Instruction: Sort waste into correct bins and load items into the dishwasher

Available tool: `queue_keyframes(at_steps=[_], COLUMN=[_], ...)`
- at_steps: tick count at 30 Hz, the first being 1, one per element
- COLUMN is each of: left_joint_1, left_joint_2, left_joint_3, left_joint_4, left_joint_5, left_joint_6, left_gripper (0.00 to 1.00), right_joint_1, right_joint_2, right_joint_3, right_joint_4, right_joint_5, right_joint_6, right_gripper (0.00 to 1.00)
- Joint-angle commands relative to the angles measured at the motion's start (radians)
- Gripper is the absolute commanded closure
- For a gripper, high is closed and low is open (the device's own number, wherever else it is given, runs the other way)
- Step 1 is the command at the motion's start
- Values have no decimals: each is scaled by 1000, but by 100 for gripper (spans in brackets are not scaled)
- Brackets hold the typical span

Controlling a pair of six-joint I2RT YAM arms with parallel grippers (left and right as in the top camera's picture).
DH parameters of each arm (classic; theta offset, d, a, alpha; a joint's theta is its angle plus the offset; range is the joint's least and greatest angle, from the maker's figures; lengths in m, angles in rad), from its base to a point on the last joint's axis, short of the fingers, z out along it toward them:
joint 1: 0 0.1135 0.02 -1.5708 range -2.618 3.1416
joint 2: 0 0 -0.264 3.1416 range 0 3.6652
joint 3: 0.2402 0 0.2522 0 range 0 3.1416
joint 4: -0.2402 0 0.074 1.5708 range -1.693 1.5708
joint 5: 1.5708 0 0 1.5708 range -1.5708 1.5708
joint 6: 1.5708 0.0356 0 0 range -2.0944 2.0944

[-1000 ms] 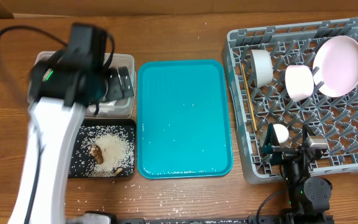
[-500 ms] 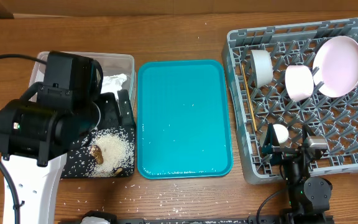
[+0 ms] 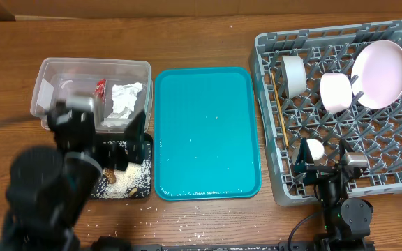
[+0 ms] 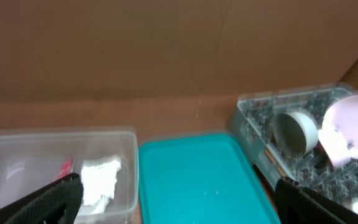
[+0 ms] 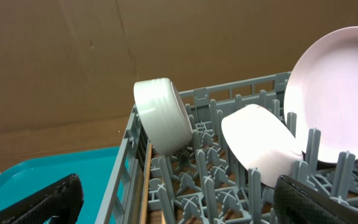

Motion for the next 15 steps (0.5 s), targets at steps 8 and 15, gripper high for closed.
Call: queue_keyframes(at_steps=[8,15], left_joint_1=[4,30], left_joint_2=[-383,-584], left_joint_3=[-671,-1033], left_joint_4=[537,869], left_joint_5=[-4,0], left_joint_6=[46,34], left_gripper=[0,0], right_joint_1=[-3,-3], right_joint_2=[-9,-9], right_joint_3=[-11,-11], right_joint_4=[6,6], right_joint_5=[-2,-2], right_joint_6=[0,0], right_gripper=[0,0])
